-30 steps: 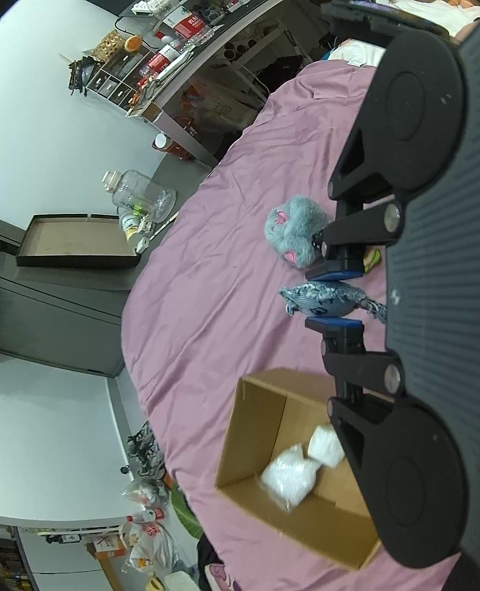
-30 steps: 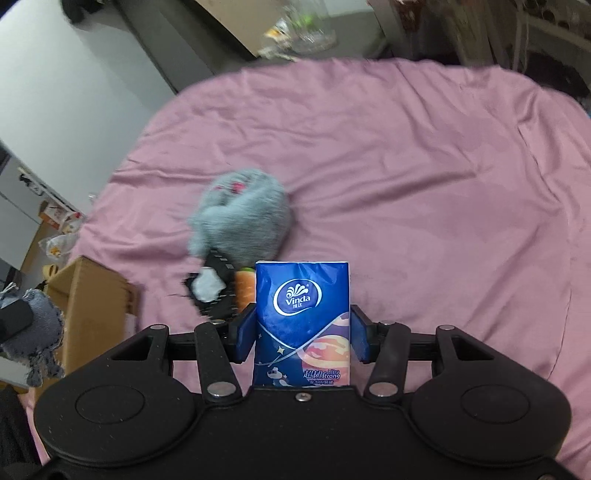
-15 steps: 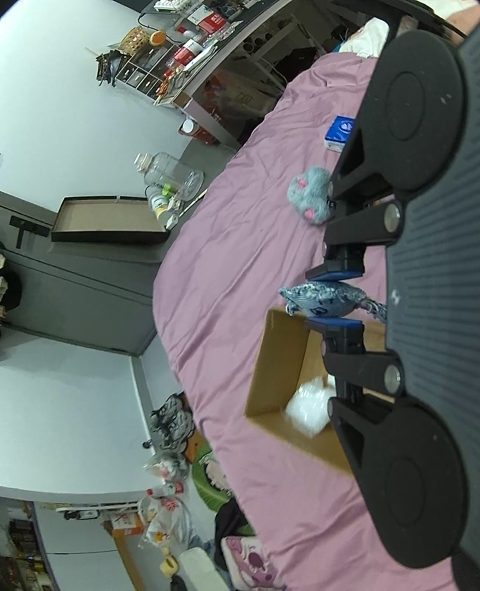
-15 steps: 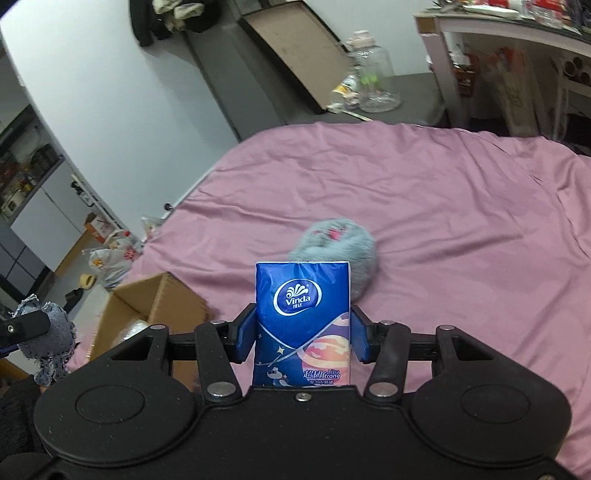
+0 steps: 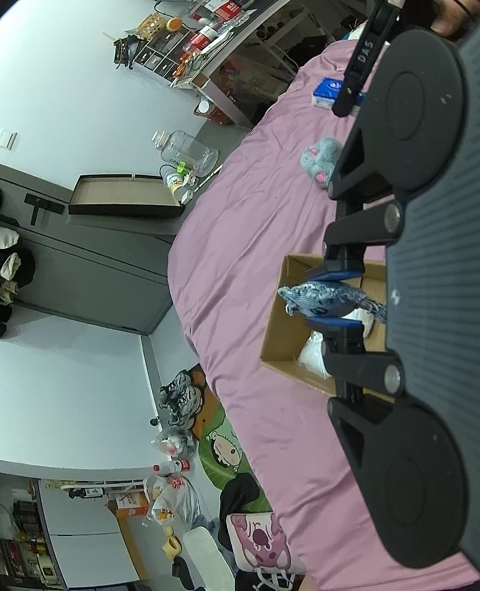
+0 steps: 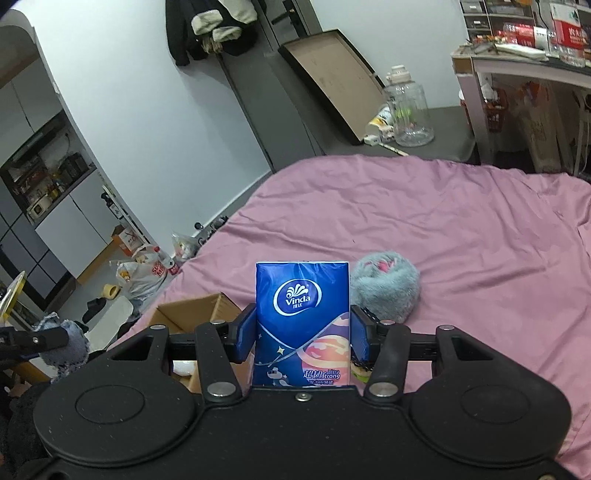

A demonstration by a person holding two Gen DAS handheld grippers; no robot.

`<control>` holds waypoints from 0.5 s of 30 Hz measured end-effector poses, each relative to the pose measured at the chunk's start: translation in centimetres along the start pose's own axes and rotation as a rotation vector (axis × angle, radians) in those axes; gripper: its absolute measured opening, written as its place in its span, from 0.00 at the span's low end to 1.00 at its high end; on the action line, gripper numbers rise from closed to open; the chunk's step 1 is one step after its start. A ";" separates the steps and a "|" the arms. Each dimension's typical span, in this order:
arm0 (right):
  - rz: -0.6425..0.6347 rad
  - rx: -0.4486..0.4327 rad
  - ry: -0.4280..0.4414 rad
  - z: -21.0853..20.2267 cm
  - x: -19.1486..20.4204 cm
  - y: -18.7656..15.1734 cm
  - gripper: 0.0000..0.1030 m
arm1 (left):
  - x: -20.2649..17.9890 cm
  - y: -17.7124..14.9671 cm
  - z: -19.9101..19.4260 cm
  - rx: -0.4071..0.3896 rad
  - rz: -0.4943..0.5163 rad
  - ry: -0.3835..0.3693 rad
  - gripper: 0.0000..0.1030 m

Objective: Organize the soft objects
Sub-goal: 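Carry the doll in the left tool into the box while the right tool drops the tissue pack in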

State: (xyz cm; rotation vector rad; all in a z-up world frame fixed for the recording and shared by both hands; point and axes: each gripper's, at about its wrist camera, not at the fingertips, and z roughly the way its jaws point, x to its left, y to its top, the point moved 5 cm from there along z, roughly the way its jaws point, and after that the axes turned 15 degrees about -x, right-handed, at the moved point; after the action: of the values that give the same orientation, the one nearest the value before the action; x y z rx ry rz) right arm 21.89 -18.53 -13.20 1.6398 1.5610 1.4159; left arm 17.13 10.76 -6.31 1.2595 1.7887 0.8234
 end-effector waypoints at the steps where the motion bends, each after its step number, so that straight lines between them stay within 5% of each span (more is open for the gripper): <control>1: -0.005 -0.004 0.000 0.0 0.2 0.1 0.48 | 0.2 0.0 0.1 0.000 -0.001 0.001 0.18; 15: -0.026 -0.016 0.017 1.7 4.3 -0.7 0.48 | 3.9 -1.8 3.8 0.055 -0.051 0.005 0.18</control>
State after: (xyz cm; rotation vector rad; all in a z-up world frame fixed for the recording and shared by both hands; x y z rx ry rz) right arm 22.27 -13.86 -12.88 1.5967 1.5709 1.4291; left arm 18.86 14.24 -10.57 1.2423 1.8514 0.7541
